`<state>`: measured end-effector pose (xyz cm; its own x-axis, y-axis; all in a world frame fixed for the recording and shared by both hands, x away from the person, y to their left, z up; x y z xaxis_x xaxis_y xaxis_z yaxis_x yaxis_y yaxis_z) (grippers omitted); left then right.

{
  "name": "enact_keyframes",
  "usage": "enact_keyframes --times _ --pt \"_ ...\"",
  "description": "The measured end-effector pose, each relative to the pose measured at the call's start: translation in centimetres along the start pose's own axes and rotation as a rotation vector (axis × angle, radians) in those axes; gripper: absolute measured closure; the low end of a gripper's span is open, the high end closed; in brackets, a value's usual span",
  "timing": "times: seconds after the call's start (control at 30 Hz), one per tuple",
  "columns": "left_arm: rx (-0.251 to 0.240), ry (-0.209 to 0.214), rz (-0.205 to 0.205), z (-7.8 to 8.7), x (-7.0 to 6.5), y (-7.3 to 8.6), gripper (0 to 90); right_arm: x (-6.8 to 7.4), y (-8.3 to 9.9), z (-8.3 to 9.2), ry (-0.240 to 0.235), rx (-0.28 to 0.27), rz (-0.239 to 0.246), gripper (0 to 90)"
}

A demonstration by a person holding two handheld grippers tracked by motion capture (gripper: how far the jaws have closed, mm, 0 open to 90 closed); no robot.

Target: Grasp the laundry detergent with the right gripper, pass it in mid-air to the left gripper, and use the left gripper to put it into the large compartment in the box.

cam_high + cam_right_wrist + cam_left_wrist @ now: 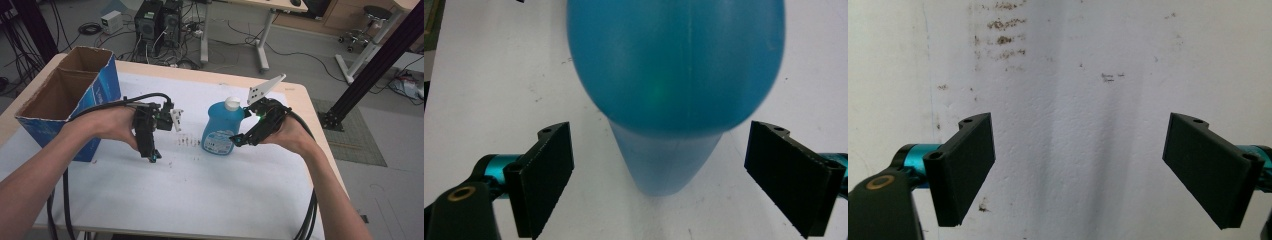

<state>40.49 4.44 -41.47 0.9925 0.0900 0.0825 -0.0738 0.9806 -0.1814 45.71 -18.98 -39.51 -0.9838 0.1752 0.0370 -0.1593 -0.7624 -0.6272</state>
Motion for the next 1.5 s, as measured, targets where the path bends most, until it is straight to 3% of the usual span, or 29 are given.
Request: enact_keyframes --times 0.1,0.9,1.27,1.5 --pt "0.000 -0.001 0.002 0.0 0.0 0.0 13.4 0.0 -0.3 -0.2 -0.011 -0.034 0.007 11.8" --pt "-0.004 -0.005 0.016 0.1 0.1 0.4 13.5 0.1 -0.1 -2.4 -0.062 -0.115 0.009 11.8" --pt "-0.004 -0.012 0.016 0.2 0.2 0.6 13.5 0.0 -0.1 -2.7 -0.057 -0.140 0.006 12.4" --pt "-0.006 -0.015 0.015 0.2 0.2 0.5 13.4 -0.2 0.0 -2.6 -0.049 -0.156 -0.005 17.4"
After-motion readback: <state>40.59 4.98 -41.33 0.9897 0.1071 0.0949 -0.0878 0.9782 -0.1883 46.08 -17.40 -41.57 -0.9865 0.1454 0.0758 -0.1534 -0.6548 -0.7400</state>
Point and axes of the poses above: each handheld gripper's, and its own axes: z roughly backward along the jaws, y roughly out of its underside, x roughly to its left, the point moved 6 cm from there along -z, roughly forward along the jaws, and after that the axes turned 3 degrees about x, right-handed, at the moved point
